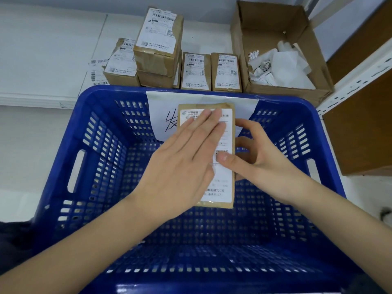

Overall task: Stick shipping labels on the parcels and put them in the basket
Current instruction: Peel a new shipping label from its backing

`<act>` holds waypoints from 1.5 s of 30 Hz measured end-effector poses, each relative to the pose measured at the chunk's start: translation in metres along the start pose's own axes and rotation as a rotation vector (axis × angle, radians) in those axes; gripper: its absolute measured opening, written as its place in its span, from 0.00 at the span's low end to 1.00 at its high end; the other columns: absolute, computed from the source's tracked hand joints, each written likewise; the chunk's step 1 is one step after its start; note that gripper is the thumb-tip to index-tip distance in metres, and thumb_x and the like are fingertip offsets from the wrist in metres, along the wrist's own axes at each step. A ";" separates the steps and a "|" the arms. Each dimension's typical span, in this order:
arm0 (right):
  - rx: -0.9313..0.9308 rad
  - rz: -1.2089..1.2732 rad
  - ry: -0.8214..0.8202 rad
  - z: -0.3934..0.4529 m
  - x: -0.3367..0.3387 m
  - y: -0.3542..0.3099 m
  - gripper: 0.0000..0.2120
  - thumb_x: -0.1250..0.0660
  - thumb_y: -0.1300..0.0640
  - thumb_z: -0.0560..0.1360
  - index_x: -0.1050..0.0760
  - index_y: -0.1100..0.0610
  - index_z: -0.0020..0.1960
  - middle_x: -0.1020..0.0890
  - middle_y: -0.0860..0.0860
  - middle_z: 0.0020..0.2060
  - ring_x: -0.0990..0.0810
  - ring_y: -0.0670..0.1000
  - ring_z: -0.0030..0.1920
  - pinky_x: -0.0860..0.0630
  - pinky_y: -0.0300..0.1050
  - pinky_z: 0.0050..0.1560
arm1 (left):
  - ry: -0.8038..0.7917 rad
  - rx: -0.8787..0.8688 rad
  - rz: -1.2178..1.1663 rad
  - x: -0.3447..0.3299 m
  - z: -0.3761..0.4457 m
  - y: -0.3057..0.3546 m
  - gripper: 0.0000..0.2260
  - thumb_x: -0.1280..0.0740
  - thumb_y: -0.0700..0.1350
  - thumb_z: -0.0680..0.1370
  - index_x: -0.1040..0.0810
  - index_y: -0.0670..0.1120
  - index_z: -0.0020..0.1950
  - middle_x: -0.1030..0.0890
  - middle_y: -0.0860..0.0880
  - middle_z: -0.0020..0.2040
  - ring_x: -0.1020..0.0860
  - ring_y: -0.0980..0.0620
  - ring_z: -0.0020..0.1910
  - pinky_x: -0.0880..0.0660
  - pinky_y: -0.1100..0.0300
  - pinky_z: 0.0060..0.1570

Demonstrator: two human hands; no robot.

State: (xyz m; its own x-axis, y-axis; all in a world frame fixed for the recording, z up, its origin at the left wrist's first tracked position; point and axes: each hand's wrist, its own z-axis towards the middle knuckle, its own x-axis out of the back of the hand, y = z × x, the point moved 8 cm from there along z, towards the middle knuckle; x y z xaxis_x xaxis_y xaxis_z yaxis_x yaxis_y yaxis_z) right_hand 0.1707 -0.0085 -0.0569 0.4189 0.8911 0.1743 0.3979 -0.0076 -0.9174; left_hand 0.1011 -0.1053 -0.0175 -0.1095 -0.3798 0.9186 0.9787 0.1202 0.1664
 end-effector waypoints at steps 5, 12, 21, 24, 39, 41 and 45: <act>0.038 0.004 0.005 -0.003 0.002 -0.009 0.39 0.30 0.46 0.62 0.40 0.46 0.70 0.20 0.51 0.53 0.17 0.50 0.51 0.18 0.50 0.49 | -0.014 0.091 -0.006 0.001 0.000 -0.005 0.28 0.48 0.51 0.80 0.39 0.36 0.75 0.41 0.39 0.76 0.43 0.45 0.77 0.48 0.52 0.76; 0.041 0.014 0.013 -0.002 0.003 -0.010 0.41 0.29 0.44 0.60 0.40 0.47 0.70 0.20 0.51 0.53 0.17 0.50 0.51 0.19 0.52 0.50 | 0.020 0.161 -0.018 0.003 0.001 -0.017 0.34 0.45 0.57 0.78 0.41 0.35 0.75 0.42 0.39 0.77 0.45 0.45 0.77 0.48 0.54 0.76; 0.007 0.030 -0.006 0.005 0.004 -0.009 0.36 0.30 0.48 0.63 0.39 0.48 0.67 0.20 0.53 0.53 0.17 0.50 0.49 0.18 0.48 0.45 | -0.039 0.197 -0.054 -0.003 0.000 -0.037 0.37 0.50 0.64 0.79 0.48 0.38 0.78 0.49 0.43 0.79 0.52 0.49 0.78 0.54 0.58 0.76; 0.011 0.117 0.011 0.005 0.009 -0.014 0.31 0.31 0.50 0.63 0.37 0.48 0.64 0.20 0.55 0.53 0.16 0.52 0.49 0.18 0.52 0.45 | -0.054 0.313 -0.244 0.000 0.002 -0.054 0.36 0.51 0.65 0.78 0.55 0.46 0.79 0.55 0.51 0.79 0.58 0.57 0.77 0.59 0.67 0.73; -0.097 0.266 0.192 0.007 0.027 0.006 0.27 0.28 0.55 0.68 0.33 0.58 0.64 0.18 0.58 0.53 0.17 0.57 0.52 0.22 0.61 0.50 | -0.128 -0.334 -0.069 -0.010 -0.005 0.010 0.26 0.53 0.51 0.84 0.41 0.34 0.75 0.41 0.37 0.76 0.44 0.42 0.77 0.47 0.48 0.75; -0.118 0.304 0.218 0.010 0.029 0.008 0.26 0.28 0.56 0.69 0.32 0.58 0.64 0.17 0.56 0.52 0.17 0.57 0.52 0.23 0.64 0.53 | -0.120 -0.365 -0.054 -0.013 -0.007 0.011 0.25 0.52 0.50 0.84 0.41 0.35 0.75 0.41 0.37 0.76 0.44 0.43 0.76 0.47 0.48 0.75; -0.150 0.349 0.245 0.015 0.033 0.010 0.28 0.27 0.54 0.68 0.32 0.59 0.65 0.16 0.55 0.52 0.17 0.56 0.49 0.23 0.64 0.52 | -0.017 -0.416 -0.074 -0.014 -0.011 0.012 0.19 0.43 0.41 0.83 0.38 0.37 0.73 0.35 0.40 0.74 0.39 0.45 0.75 0.41 0.48 0.74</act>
State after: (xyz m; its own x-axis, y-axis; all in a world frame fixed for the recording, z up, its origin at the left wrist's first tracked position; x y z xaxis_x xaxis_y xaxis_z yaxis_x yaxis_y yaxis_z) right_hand 0.1760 0.0277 -0.0658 0.7230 0.6897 -0.0400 0.3047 -0.3703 -0.8775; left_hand 0.1158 -0.1084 -0.0326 -0.1811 -0.3577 0.9161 0.9544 -0.2885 0.0761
